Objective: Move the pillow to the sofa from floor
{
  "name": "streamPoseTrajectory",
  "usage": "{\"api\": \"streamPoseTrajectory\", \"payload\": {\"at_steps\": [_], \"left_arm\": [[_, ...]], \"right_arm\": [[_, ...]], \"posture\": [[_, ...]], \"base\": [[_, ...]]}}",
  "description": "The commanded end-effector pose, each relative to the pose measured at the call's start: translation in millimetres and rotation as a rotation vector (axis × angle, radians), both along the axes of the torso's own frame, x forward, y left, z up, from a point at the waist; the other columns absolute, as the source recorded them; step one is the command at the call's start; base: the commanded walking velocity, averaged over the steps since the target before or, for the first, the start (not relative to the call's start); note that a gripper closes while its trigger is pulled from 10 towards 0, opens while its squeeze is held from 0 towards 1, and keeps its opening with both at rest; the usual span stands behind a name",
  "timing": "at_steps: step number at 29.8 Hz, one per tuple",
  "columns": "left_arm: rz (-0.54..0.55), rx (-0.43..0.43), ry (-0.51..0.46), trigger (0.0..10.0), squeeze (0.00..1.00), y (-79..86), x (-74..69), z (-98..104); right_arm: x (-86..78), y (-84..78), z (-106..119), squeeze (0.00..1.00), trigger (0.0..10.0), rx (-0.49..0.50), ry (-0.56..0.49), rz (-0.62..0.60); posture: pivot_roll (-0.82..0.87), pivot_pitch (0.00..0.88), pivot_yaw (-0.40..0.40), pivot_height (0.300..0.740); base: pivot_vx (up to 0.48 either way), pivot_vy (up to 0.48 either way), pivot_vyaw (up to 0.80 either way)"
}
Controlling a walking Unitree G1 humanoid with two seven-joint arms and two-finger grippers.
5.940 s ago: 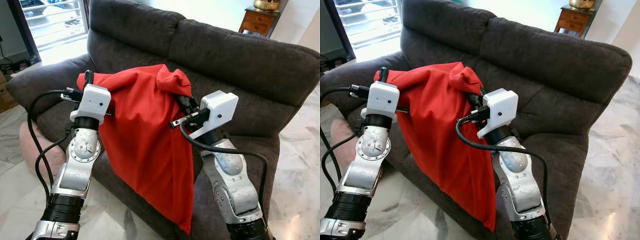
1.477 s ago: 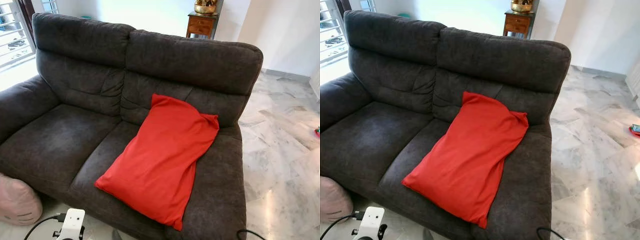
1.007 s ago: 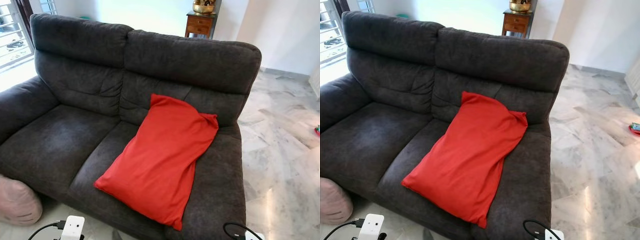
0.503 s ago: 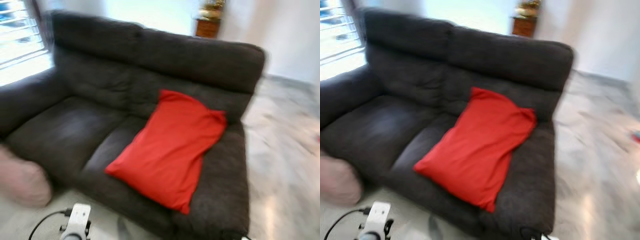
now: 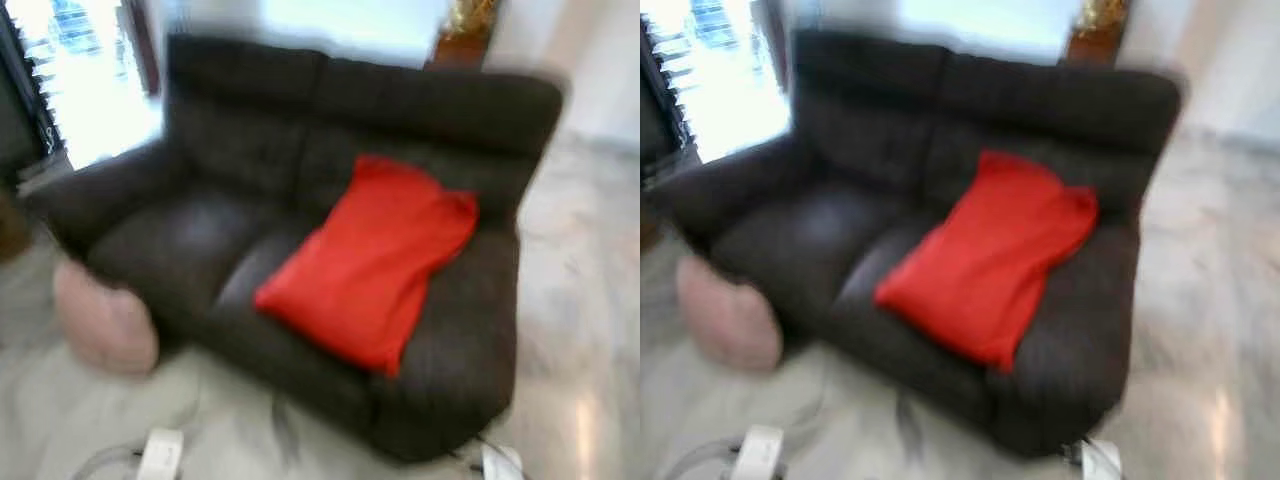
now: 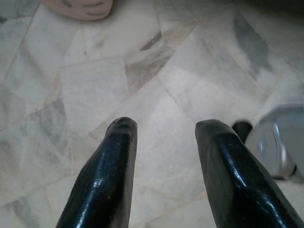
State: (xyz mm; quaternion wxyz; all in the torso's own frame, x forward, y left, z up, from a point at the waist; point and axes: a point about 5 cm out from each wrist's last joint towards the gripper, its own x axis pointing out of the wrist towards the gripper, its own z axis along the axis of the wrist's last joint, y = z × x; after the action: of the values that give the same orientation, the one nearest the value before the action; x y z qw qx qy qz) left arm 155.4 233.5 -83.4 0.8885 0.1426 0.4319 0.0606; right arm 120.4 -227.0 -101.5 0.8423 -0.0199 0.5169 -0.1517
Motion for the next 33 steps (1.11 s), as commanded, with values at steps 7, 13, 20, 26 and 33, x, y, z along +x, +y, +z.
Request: {"api": "streamPoseTrajectory", "payload": {"at_steps": [7,13,20,26,33], "left_arm": [[-0.020,0.013,-0.028,10.0,0.00,-1.5,15.8,6.1],[-0.019,0.014,-0.027,10.0,0.00,-0.3,15.7,6.3],[-0.005,-0.008,-0.029,10.0,0.00,-2.6,18.1,6.5],[-0.009,-0.013,-0.027,10.0,0.00,-4.0,20.1,6.8],[-0.012,-0.021,-0.015,10.0,0.00,-5.3,18.5,5.4]], "right_arm": [[15.8,1.0,4.9,0.00,10.0,0.021,-0.050,-0.007],[16.9,2.8,4.9,0.00,10.0,0.034,-0.059,-0.012],[11.3,4.5,2.4,0.00,10.0,0.050,-0.040,-0.025],[7.2,4.6,0.8,0.00,10.0,0.055,-0.017,-0.018],[8.2,4.7,1.3,0.00,10.0,0.058,-0.032,-0.017]], "posture": [[0.04,0.000,-0.055,0.740],[0.04,0.000,-0.048,0.740],[0.03,0.000,-0.040,0.740],[0.03,0.000,-0.037,0.740],[0.02,0.000,-0.034,0.740]], "base": [[0.000,0.000,0.00],[0.000,0.000,0.00],[0.000,0.000,0.00],[0.000,0.366,-0.47],[0.000,0.474,0.00]]}}
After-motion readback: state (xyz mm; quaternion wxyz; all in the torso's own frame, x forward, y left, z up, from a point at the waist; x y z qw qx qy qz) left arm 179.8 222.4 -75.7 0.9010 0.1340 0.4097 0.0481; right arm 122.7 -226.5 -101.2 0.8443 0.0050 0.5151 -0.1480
